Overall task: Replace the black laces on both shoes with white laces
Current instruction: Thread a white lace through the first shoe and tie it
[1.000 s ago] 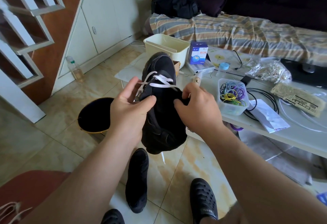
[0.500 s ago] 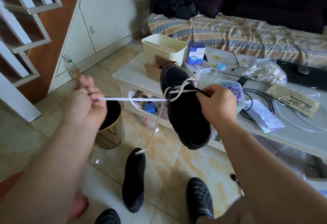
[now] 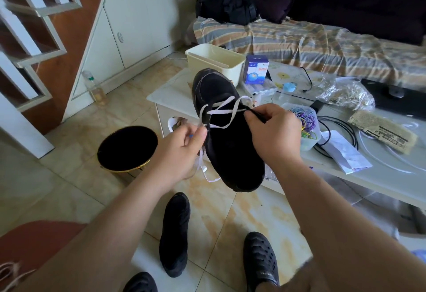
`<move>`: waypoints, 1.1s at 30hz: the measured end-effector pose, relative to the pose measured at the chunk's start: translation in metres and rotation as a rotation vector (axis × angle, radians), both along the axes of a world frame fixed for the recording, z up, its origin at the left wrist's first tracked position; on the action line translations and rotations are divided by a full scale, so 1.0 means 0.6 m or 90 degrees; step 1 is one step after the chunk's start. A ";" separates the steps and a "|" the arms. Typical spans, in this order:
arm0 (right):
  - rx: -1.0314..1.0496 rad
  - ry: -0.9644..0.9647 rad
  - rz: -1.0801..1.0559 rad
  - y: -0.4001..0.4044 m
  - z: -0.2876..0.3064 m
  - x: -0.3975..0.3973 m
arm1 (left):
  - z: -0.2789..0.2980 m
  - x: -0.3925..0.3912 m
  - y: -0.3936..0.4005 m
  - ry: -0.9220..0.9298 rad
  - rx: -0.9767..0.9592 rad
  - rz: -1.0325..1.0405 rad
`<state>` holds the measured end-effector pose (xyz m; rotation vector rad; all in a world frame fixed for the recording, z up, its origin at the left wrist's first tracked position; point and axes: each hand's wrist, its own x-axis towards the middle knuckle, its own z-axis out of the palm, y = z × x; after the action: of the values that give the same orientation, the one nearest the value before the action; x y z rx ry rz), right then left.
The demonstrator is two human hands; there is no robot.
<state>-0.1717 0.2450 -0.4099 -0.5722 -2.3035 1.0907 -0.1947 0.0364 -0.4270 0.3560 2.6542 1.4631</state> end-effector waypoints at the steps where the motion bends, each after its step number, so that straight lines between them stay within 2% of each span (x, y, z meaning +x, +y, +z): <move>1: -0.007 -0.002 0.000 0.001 -0.001 0.000 | 0.000 0.002 -0.002 0.008 -0.009 -0.020; 3: -0.017 -0.009 0.000 0.004 -0.001 0.001 | 0.002 0.007 -0.007 0.037 -0.002 -0.044; 4: -0.019 -0.013 0.000 0.006 -0.001 0.002 | 0.005 0.006 -0.008 0.048 0.048 -0.019; 7: -0.063 -0.014 -0.011 0.017 0.000 0.000 | 0.023 -0.014 -0.030 0.055 0.354 0.219; 9: -0.109 -0.013 -0.007 0.024 0.001 -0.001 | 0.029 -0.027 -0.053 0.073 0.417 0.267; 14: -0.214 -0.104 0.118 0.020 -0.016 0.002 | 0.019 -0.025 -0.053 0.055 0.387 0.196; 18: -0.285 -0.168 0.187 0.016 -0.023 0.003 | 0.038 -0.017 -0.044 0.178 0.256 0.081; 22: -0.389 -0.123 0.170 0.004 -0.017 0.001 | 0.053 0.008 -0.020 0.282 0.135 -0.036; 26: -0.519 -0.113 0.149 -0.009 -0.011 -0.001 | 0.053 0.020 0.001 0.278 0.126 -0.126; 29: -0.607 -0.115 0.181 -0.018 -0.009 0.002 | 0.055 0.027 0.009 0.251 0.059 -0.175; 33: -0.626 -0.130 0.206 -0.025 -0.008 0.007 | 0.054 0.025 0.010 0.198 0.013 -0.198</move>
<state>-0.1677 0.2303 -0.4147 -0.6782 -1.9224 2.4390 -0.1797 0.0422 -0.3947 1.0227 2.6440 1.4333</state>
